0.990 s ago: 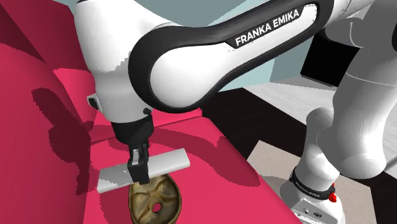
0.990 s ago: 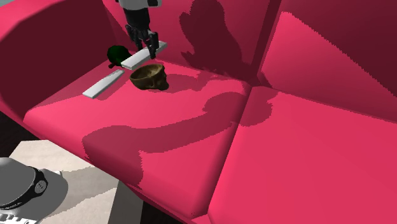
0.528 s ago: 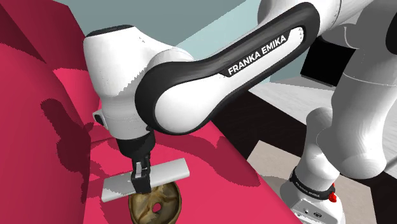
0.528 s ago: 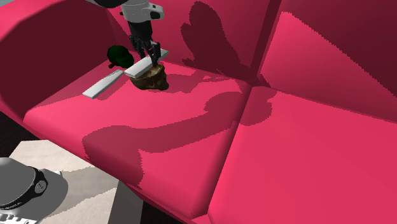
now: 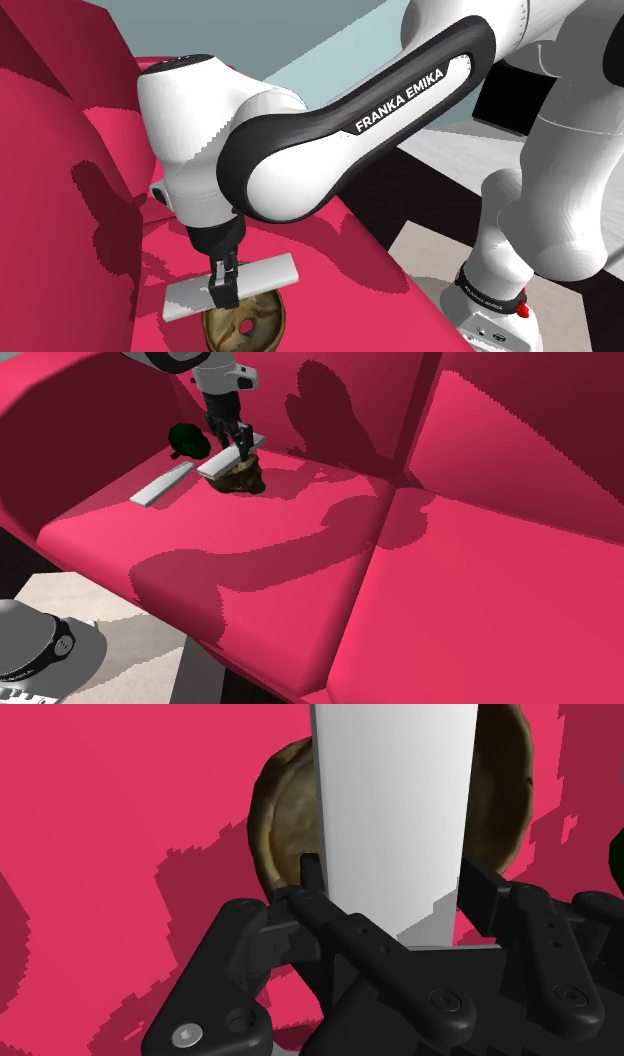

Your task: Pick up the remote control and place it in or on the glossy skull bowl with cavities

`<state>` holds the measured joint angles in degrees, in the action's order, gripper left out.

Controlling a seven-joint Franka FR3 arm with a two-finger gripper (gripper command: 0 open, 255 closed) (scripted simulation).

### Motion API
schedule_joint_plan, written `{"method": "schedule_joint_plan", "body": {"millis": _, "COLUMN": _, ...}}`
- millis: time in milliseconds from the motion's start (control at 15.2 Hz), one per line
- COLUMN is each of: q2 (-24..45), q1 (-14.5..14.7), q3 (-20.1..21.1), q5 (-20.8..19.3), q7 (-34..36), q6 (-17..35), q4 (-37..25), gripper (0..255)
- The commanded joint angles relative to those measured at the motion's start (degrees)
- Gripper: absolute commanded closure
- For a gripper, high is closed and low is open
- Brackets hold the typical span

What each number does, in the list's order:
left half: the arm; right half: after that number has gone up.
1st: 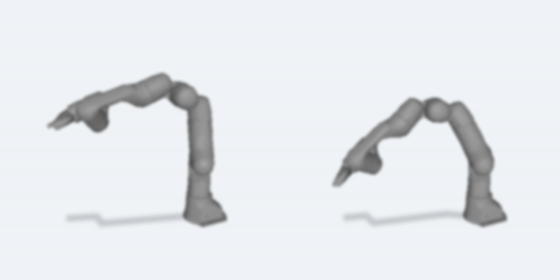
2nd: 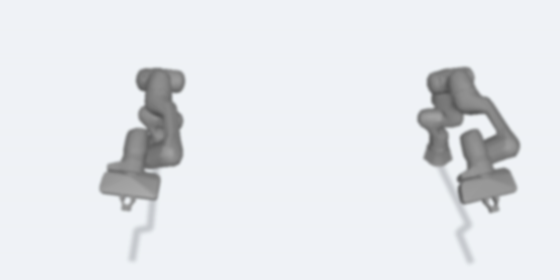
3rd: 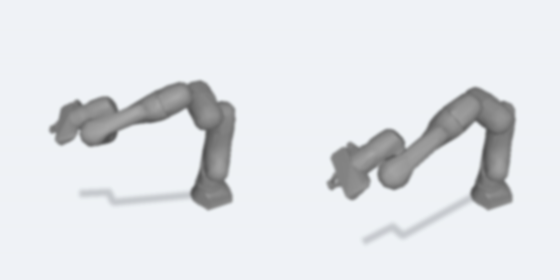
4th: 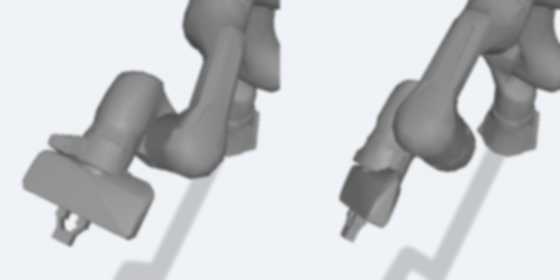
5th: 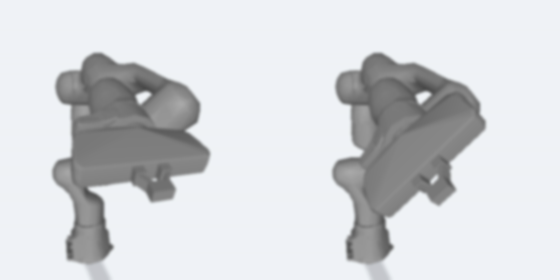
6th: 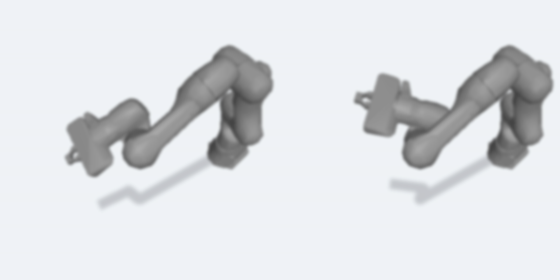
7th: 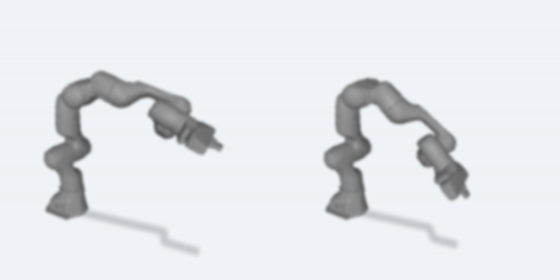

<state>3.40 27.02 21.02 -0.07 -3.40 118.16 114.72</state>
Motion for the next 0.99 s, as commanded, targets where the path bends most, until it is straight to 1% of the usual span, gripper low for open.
{"method": "schedule_joint_plan", "body": {"millis": 0, "q2": 0.0, "q1": 0.0, "q3": 0.0, "q5": 0.0, "q7": 0.0, "q6": 0.0, "q4": 0.0, "gripper": 255}}
{"method": "schedule_joint_plan", "body": {"millis": 66, "q2": 0.0, "q1": 0.0, "q3": 0.0, "q5": 0.0, "q7": 0.0, "q6": 0.0, "q4": 0.0, "gripper": 0}}
{"method": "schedule_joint_plan", "body": {"millis": 396, "q2": 0.0, "q1": 0.0, "q3": 0.0, "q5": 0.0, "q7": 0.0, "q6": 0.0, "q4": 0.0, "gripper": 0}}
{"method": "schedule_joint_plan", "body": {"millis": 660, "q2": -2.0, "q1": -0.2, "q3": -0.1, "q5": 0.8, "q7": -0.6, "q6": -7.0, "q4": -5.1, "gripper": 0}}
{"method": "schedule_joint_plan", "body": {"millis": 924, "q2": -2.0, "q1": -0.2, "q3": -0.1, "q5": 0.8, "q7": -0.6, "q6": -7.0, "q4": -5.1, "gripper": 0}}
